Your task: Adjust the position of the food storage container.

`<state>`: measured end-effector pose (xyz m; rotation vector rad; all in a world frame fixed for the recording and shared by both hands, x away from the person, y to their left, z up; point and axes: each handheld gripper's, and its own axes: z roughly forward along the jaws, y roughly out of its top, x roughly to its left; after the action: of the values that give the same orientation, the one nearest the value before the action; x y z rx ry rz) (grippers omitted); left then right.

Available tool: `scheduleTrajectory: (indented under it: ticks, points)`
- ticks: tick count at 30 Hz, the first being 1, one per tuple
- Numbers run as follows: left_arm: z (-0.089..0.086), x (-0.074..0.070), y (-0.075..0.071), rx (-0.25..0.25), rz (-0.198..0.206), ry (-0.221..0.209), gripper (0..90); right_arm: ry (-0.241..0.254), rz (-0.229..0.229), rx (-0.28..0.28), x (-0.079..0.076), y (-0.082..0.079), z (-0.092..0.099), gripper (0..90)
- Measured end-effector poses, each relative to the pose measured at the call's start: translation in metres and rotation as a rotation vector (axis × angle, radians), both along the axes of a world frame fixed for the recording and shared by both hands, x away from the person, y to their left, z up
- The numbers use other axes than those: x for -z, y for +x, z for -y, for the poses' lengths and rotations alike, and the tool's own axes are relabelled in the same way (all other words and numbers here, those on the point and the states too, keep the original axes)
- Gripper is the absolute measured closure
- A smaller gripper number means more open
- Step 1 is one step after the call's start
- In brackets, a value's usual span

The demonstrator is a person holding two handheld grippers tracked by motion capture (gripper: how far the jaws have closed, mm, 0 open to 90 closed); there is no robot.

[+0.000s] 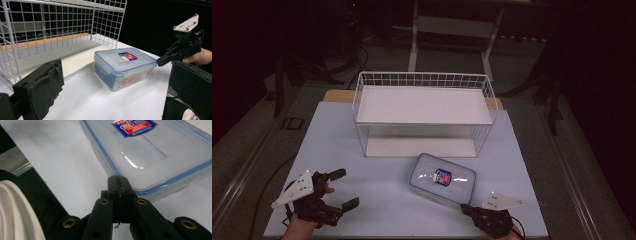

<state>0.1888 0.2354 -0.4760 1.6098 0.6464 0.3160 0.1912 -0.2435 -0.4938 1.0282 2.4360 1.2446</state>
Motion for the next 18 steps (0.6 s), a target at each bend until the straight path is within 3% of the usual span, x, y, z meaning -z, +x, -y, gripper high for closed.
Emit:
scheduleTrajectory:
  ticks: [18]
  points:
    - [0.002, 0.000, 0.000, 0.004, 0.005, 0.001, 0.0, -0.023, 0.041, 0.117, -0.001, 0.027, 0.022, 90.0]
